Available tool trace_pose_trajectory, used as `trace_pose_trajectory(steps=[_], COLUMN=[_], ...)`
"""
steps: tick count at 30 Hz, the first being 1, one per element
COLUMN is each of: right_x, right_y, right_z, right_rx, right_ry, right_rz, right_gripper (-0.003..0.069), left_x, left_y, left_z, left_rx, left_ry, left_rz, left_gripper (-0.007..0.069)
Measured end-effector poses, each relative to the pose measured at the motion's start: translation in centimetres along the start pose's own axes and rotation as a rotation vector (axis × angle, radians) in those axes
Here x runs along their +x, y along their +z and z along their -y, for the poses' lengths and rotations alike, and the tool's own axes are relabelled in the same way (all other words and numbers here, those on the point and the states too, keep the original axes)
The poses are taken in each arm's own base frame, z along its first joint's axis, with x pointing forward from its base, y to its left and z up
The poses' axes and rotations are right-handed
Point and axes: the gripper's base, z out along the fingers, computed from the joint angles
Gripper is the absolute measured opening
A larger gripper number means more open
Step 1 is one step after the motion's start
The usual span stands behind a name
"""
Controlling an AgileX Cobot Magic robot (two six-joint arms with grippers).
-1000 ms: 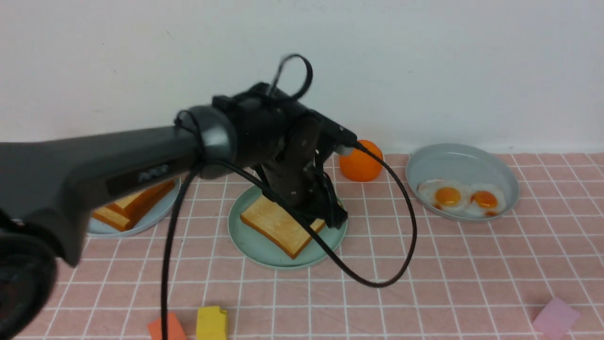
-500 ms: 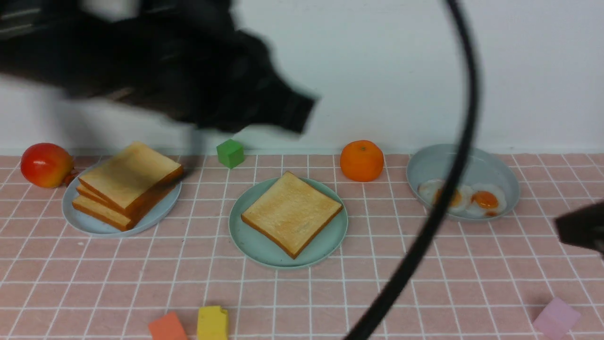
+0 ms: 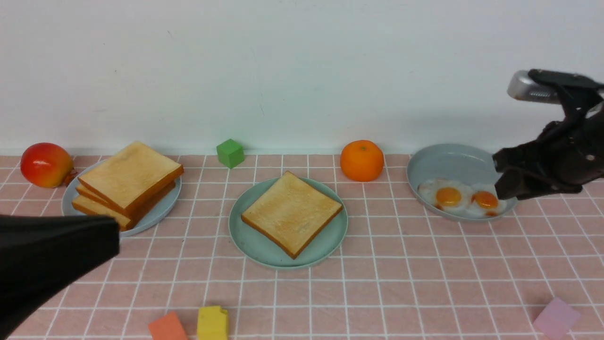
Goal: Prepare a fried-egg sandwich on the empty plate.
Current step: Use the right arm to grab a fried egg
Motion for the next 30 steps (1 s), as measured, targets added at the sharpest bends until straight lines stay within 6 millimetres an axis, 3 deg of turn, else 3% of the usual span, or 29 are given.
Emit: trace_pose_trajectory(steps=[7, 14, 23, 30], right_x=[-3.9, -6.0, -6.5, -6.3], right_y=[6.4, 10.7, 13.5, 14.4], right_z=[2.8, 4.2, 5.0, 5.2], right_rx=[-0.006, 0.018, 0.023, 0.020], right_ry=[0.100, 0.124, 0.137, 0.147], right_rz=[-0.041, -0.050, -0.068, -0.081], right_gripper=[0.0311, 0.0364, 0.0368, 0.0368], left_x=[0.0, -0.1, -0.4, -0.4], left_y=[0.4, 0.7, 0.7, 0.7], left_z=[0.0, 0.0, 0.1, 0.1], left_rx=[0.000, 0.001, 0.010, 0.011], left_ry=[-0.002, -0.001, -0.001, -0.001], left_rz=[-0.003, 0.003, 0.041, 0.045], left_gripper=[-0.0013, -0.0013, -0.0013, -0.0013])
